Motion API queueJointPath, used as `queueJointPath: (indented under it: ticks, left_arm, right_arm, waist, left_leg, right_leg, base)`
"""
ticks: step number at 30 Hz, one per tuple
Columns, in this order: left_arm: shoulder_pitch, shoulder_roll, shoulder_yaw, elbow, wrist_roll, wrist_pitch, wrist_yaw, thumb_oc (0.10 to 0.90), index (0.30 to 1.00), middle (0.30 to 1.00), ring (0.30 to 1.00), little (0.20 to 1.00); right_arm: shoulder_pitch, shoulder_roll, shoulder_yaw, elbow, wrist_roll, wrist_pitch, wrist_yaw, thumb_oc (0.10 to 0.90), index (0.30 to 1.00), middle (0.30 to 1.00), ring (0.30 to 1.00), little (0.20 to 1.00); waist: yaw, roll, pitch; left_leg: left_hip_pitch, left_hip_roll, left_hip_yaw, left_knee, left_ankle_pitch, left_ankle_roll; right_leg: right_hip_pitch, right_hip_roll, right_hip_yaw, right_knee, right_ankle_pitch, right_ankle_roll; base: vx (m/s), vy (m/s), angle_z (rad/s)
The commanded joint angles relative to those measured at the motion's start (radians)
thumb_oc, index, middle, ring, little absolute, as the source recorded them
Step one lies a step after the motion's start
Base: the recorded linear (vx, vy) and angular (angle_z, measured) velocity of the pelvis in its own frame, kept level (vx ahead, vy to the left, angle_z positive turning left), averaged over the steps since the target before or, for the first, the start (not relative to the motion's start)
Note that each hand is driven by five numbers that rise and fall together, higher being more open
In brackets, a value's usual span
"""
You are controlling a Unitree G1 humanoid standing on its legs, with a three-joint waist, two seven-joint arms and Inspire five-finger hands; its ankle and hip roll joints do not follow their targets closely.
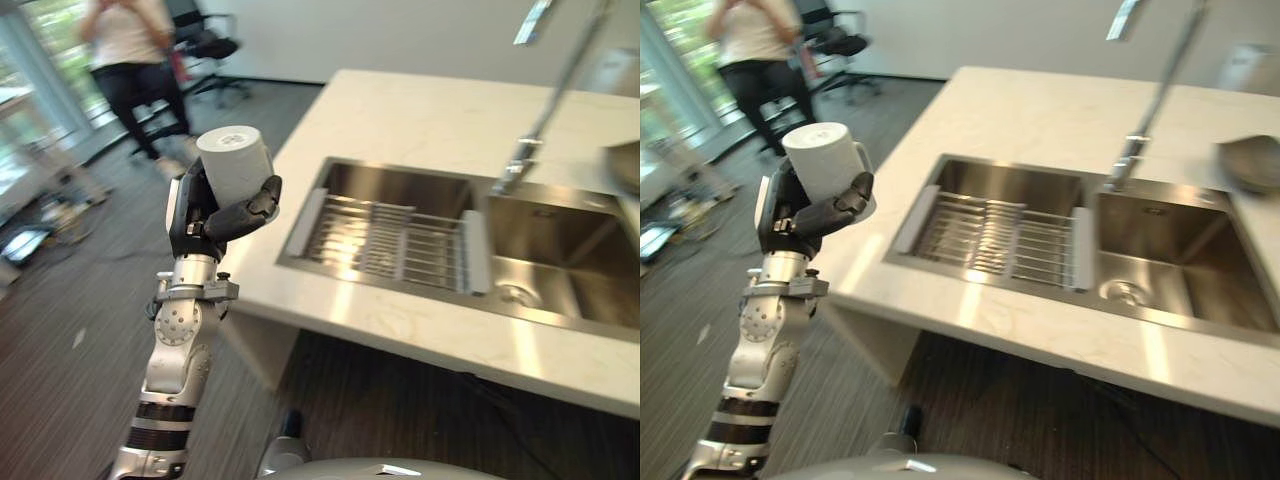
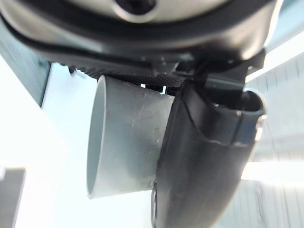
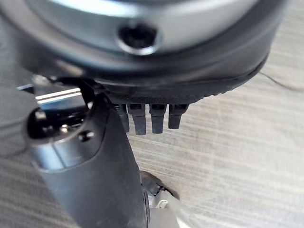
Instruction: Place the dishes in the dishwasher.
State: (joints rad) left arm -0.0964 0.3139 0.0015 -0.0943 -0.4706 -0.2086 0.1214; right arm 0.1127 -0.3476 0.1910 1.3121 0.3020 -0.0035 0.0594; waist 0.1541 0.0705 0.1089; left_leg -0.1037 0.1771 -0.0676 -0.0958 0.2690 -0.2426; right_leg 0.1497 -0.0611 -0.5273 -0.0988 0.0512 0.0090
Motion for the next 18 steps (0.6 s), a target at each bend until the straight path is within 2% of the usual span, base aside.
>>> queueJointPath:
  ticks: [1,3,4,5,7,9,10,11,13,15,16,17,18]
  left_arm:
    - [-0.142,0.101,0.084,-0.081,0.006,-0.109,-0.021,0.400,0.300,0.300,0.300,0.300]
    - [-0.077,0.109,0.120,-0.082,0.003,-0.111,-0.029,0.400,0.300,0.300,0.300,0.300]
    - [-0.023,0.100,0.155,-0.067,0.005,-0.114,-0.029,0.400,0.300,0.300,0.300,0.300]
    - [-0.019,0.099,0.158,-0.069,0.004,-0.114,-0.030,0.400,0.300,0.300,0.300,0.300]
    - [0.003,0.101,0.179,-0.049,0.014,-0.115,-0.029,0.400,0.300,0.300,0.300,0.300]
    - [0.005,0.113,0.193,-0.036,0.034,-0.119,-0.025,0.400,0.300,0.300,0.300,0.300]
    - [-0.001,0.131,0.195,-0.028,0.048,-0.122,-0.023,0.400,0.300,0.300,0.300,0.300]
    - [0.000,0.133,0.195,-0.027,0.048,-0.123,-0.022,0.400,0.300,0.300,0.300,0.300]
    - [-0.007,0.154,0.188,-0.025,0.073,-0.126,-0.023,0.400,0.300,0.300,0.300,0.300]
    - [-0.006,0.171,0.179,-0.030,0.091,-0.123,-0.029,0.400,0.300,0.300,0.300,0.300]
    - [-0.005,0.171,0.179,-0.030,0.091,-0.123,-0.029,0.400,0.300,0.300,0.300,0.300]
    - [-0.003,0.176,0.164,-0.031,0.131,-0.112,-0.037,0.400,0.300,0.300,0.300,0.300]
    - [0.008,0.160,0.154,-0.034,0.134,-0.111,-0.041,0.400,0.300,0.300,0.300,0.300]
  right_arm:
    - [-0.103,0.002,-0.040,-0.025,-0.047,-0.034,-0.005,0.800,0.900,0.900,0.900,0.900]
    - [-0.109,-0.007,-0.047,-0.028,-0.046,-0.032,-0.005,0.800,0.900,0.900,0.900,0.900]
    - [-0.116,-0.005,-0.046,-0.028,-0.046,-0.032,-0.003,0.800,0.900,0.900,0.900,0.900]
    - [-0.116,-0.006,-0.043,-0.027,-0.045,-0.032,-0.003,0.800,0.900,0.900,0.900,0.900]
    - [-0.120,-0.003,-0.045,-0.032,-0.041,-0.032,0.000,0.800,0.900,0.900,0.900,0.900]
    - [-0.114,0.002,-0.047,-0.039,-0.040,-0.032,0.007,0.800,0.900,0.900,0.900,0.900]
    - [-0.103,0.004,-0.053,-0.050,-0.042,-0.031,0.008,0.800,0.900,0.900,0.900,0.900]
    - [-0.101,0.005,-0.053,-0.051,-0.042,-0.031,0.008,0.800,0.900,0.900,0.900,0.900]
    - [-0.091,0.009,-0.067,-0.057,-0.036,-0.030,0.006,0.800,0.900,0.900,0.900,0.900]
    - [-0.075,0.013,-0.090,-0.058,-0.027,-0.033,0.001,0.800,0.900,0.900,0.900,0.900]
    - [-0.074,0.014,-0.090,-0.058,-0.027,-0.033,0.000,0.800,0.900,0.900,0.900,0.900]
    - [-0.065,0.017,-0.130,-0.044,-0.018,-0.035,-0.009,0.800,0.900,0.900,0.900,0.900]
    - [-0.070,0.042,-0.135,-0.012,-0.027,-0.017,-0.030,0.800,0.900,0.900,0.900,0.900]
  waist:
    - [-0.012,0.029,0.034]
    - [-0.002,0.037,0.032]
    - [0.001,0.041,0.028]
    - [-0.004,0.043,0.028]
    - [-0.011,0.038,0.017]
    - [-0.040,0.032,-0.001]
    - [-0.072,0.028,-0.017]
    - [-0.075,0.027,-0.018]
    - [-0.104,0.023,-0.034]
    - [-0.123,0.021,-0.042]
    - [-0.124,0.020,-0.042]
    - [-0.149,0.013,-0.046]
    - [-0.144,0.021,-0.044]
  left_leg:
    - [-0.027,0.059,0.262,0.037,-0.015,0.034]
    - [0.006,0.063,0.256,0.095,-0.058,0.029]
    - [0.050,0.074,0.236,0.152,-0.098,0.024]
    - [0.048,0.076,0.231,0.159,-0.103,0.023]
    - [0.115,0.100,0.245,0.176,-0.129,0.016]
    - [0.185,0.150,0.308,0.174,-0.129,0.000]
    - [0.227,0.192,0.373,0.162,-0.106,-0.013]
    - [0.228,0.191,0.371,0.157,-0.103,-0.013]
    - [0.252,0.219,0.438,0.138,-0.088,-0.019]
    - [0.257,0.219,0.492,0.108,-0.101,-0.018]
    - [0.257,0.218,0.491,0.107,-0.101,-0.018]
    - [0.249,0.229,0.563,0.093,-0.142,-0.013]
    - [0.246,0.198,0.534,0.093,-0.210,0.003]
  right_leg:
    - [-0.047,-0.102,-0.073,0.012,-0.073,0.130]
    - [-0.049,-0.104,-0.079,0.012,-0.086,0.122]
    - [-0.060,-0.111,-0.094,0.012,-0.081,0.110]
    - [-0.056,-0.110,-0.097,0.012,-0.083,0.111]
    - [-0.075,-0.128,-0.126,0.013,-0.063,0.112]
    - [-0.093,-0.163,-0.180,0.016,-0.032,0.124]
    - [-0.108,-0.199,-0.222,0.019,0.001,0.137]
    - [-0.107,-0.199,-0.225,0.018,0.003,0.139]
    - [-0.117,-0.234,-0.271,0.023,0.039,0.153]
    - [-0.117,-0.267,-0.308,0.028,0.083,0.169]
    - [-0.116,-0.268,-0.309,0.028,0.084,0.170]
    - [-0.110,-0.299,-0.337,0.030,0.112,0.184]
    - [-0.114,-0.313,-0.323,0.032,0.128,0.198]
  base:
    - [-0.16,-0.072,1.47]
    - [-0.22,-0.039,2.05]
    - [-0.23,0.033,1.57]
    - [-0.24,0.062,0.83]
    - [-0.23,0.088,0.84]
    - [-0.35,0.210,1.01]
    - [-0.29,0.222,1.36]
    - [-0.25,0.237,2.04]
    - [-0.19,0.225,1.02]
    - [-0.17,0.242,0.71]
    - [-0.25,0.381,1.95]
    - [-0.18,0.414,1.76]
    - [-0.20,0.635,1.56]
